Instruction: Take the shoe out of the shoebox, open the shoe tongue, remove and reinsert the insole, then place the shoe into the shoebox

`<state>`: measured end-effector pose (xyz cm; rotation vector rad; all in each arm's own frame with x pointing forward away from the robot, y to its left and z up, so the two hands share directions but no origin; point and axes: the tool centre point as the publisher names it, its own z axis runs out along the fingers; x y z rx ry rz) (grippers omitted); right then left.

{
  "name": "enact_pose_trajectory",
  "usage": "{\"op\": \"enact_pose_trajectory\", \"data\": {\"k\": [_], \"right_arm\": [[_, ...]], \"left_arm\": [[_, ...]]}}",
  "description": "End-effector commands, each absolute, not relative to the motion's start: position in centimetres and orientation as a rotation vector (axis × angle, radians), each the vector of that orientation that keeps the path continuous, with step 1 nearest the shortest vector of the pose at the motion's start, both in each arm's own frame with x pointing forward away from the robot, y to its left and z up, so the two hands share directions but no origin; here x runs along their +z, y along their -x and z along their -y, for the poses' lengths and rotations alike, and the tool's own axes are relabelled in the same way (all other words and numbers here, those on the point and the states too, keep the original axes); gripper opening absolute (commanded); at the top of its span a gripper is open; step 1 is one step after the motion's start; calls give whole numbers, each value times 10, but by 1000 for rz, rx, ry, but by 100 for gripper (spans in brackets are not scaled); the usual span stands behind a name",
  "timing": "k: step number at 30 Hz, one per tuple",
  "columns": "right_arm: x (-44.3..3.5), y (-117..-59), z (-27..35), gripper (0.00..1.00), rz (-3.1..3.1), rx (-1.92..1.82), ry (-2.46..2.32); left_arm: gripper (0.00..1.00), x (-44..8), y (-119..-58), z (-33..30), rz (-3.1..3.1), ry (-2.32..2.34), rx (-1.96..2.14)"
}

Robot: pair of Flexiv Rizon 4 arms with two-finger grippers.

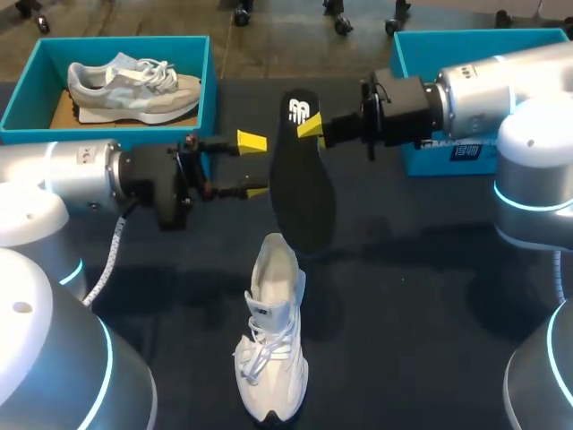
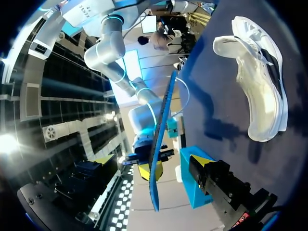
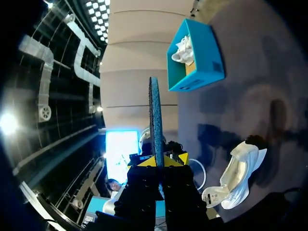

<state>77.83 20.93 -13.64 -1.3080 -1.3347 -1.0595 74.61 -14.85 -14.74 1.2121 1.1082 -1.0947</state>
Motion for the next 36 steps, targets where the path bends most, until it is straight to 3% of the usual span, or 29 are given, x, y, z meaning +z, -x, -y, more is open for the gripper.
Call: {"op": "enact_pose_trajectory", "data": {"k": [1, 20, 24, 28, 29, 32, 36], "right_arm": [[-139, -789, -219, 0, 1338, -1051, 1296], [-142, -793, -222, 0, 1331, -1054, 1302], [-142, -793, -222, 0, 1331, -1054, 1302], [-142, -793, -222, 0, 1331, -1054, 1302], [-142, -793, -222, 0, 1331, -1054, 1302], [-142, -793, -222, 0, 1331, -1054, 1302], [-142, -793, -222, 0, 1331, -1054, 1302]], "left_arm": [[100, -149, -744, 155, -1117, -1210, -1100], [99, -143, -752, 170, -1103, -1222, -1075], [81, -140, -753, 171, -1101, -1225, -1073], [80, -140, -753, 167, -1105, -1207, -1083], [75, -140, -754, 166, -1104, -1203, -1087], [49, -139, -753, 166, -1102, -1206, -1089], [45, -135, -752, 166, -1093, -1219, -1088]]}}
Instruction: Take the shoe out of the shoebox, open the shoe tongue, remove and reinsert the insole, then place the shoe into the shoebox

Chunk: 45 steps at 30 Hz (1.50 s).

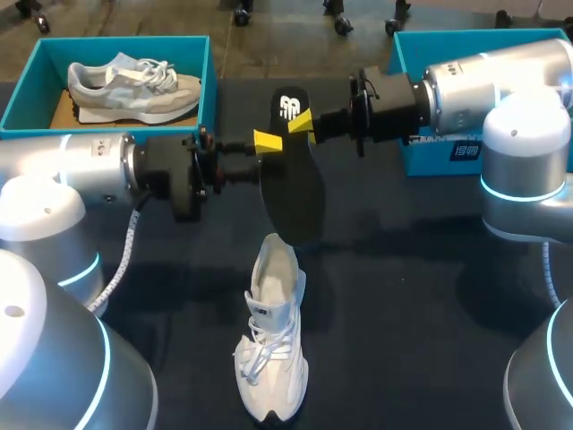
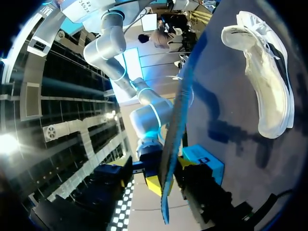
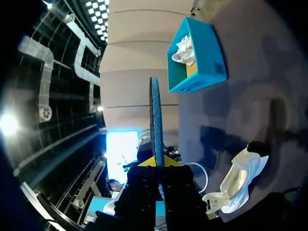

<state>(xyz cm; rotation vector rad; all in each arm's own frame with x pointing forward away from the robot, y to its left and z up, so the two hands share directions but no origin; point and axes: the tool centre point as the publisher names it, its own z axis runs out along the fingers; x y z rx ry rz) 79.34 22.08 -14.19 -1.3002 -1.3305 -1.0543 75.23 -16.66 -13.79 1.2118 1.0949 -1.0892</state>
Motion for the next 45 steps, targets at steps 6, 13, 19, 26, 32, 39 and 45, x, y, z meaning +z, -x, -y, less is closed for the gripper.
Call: {"op": "enact_pose_trajectory", "data": {"k": [6, 13, 19, 26, 32, 39, 45], "right_arm": [[-142, -793, -222, 0, 1331, -1054, 1302], [-142, -793, -222, 0, 1331, -1054, 1302], [-142, -793, -222, 0, 1331, -1054, 1302], [-142, -793, -222, 0, 1331, -1054, 1302], [-142, -793, -222, 0, 1331, -1054, 1302], [-141, -787, -215, 100, 1335, -1073, 1289], [-143, -767, -197, 100, 1355, -1078, 1242]], "left_arm": [[36, -134, -752, 167, -1089, -1232, -1082], [29, -135, -753, 169, -1094, -1238, -1083], [31, -139, -755, 172, -1112, -1250, -1072], [13, -141, -756, 177, -1124, -1258, -1066], [0, -143, -756, 179, -1132, -1263, -1058], [0, -144, -752, 169, -1141, -1259, -1043], [0, -153, -749, 146, -1200, -1235, -1065]]}}
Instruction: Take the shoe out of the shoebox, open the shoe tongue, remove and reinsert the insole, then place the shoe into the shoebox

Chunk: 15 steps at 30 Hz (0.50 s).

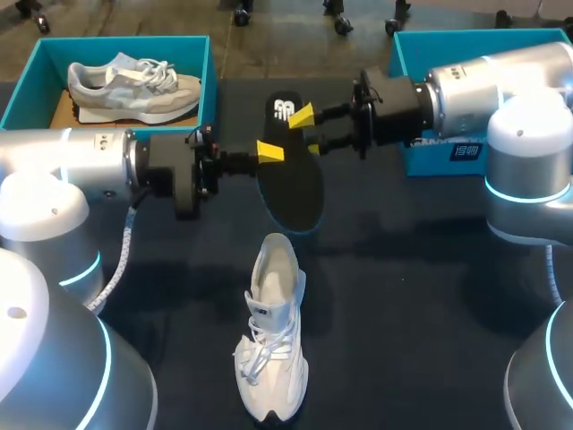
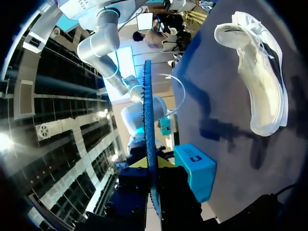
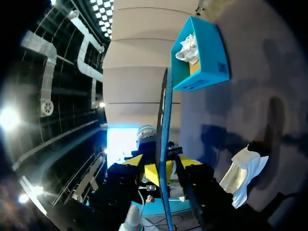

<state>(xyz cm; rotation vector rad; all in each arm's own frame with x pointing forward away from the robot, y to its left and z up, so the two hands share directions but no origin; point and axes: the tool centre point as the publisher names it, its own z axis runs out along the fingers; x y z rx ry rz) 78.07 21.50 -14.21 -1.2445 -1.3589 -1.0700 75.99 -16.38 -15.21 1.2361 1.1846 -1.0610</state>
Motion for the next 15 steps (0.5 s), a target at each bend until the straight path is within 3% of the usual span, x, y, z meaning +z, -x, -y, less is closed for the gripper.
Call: {"op": "enact_pose_trajectory", "data": {"k": [1, 15], "right_arm": [[-144, -763, -194, 100, 1355, -1072, 1240], [-148, -749, -175, 100, 1339, -1068, 1255]], "left_arm": [[0, -153, -747, 142, -1210, -1231, -1083], [0, -147, -733, 112, -1301, -1271, -1042]]}}
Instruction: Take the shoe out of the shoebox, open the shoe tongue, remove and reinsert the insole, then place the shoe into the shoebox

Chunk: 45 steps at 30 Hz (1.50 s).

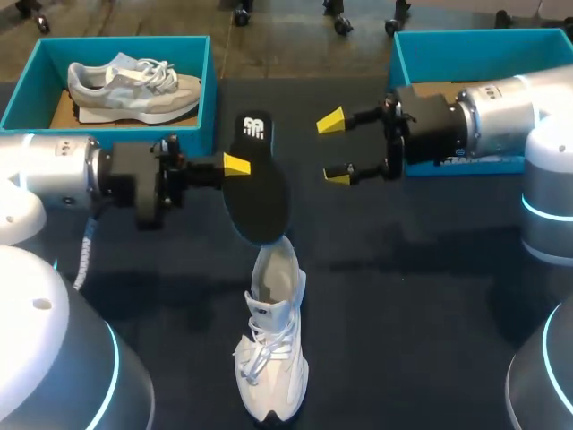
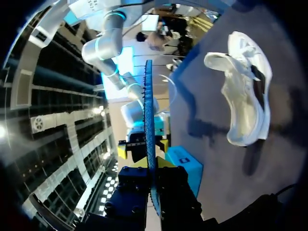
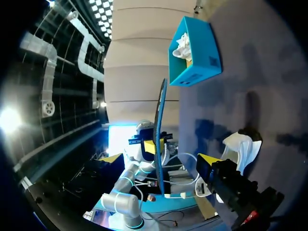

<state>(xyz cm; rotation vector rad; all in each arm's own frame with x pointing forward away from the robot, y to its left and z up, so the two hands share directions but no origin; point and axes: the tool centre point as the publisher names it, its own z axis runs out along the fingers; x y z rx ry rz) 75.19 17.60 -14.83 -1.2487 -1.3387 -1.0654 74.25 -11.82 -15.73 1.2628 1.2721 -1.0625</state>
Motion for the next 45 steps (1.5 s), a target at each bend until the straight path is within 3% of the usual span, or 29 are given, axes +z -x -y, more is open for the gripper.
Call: {"op": "enact_pose_trajectory", "data": {"k": [1, 8, 12, 15, 30, 35, 37, 45], "right_arm": [[-148, -749, -175, 100, 1339, -1068, 1255], [-148, -749, -175, 100, 1339, -1068, 1255], [-148, -749, -175, 100, 1339, -1068, 1255], [-148, -749, -175, 100, 1339, -1068, 1255], [-148, -749, -175, 100, 1339, -1068, 1255], [-148, -749, -175, 100, 1339, -1068, 1255], [-148, -749, -175, 100, 1339, -1068, 1255], [-148, -749, -175, 100, 1339, -1068, 1255]], "left_arm": [[0, -147, -733, 112, -1301, -1271, -1042], [0, -147, -733, 112, -1301, -1271, -1042], [0, -137, -728, 103, -1608, -1072, -1478], [0, -123, -730, 86, -1916, -816, -2027], [0, -123, -730, 86, -1916, -816, -2027], [0, -136, -726, 78, -2069, -576, -2328], [0, -128, -729, 68, -2183, -312, -2720], [0, -127, -736, 62, -2411, -201, -2592]]}}
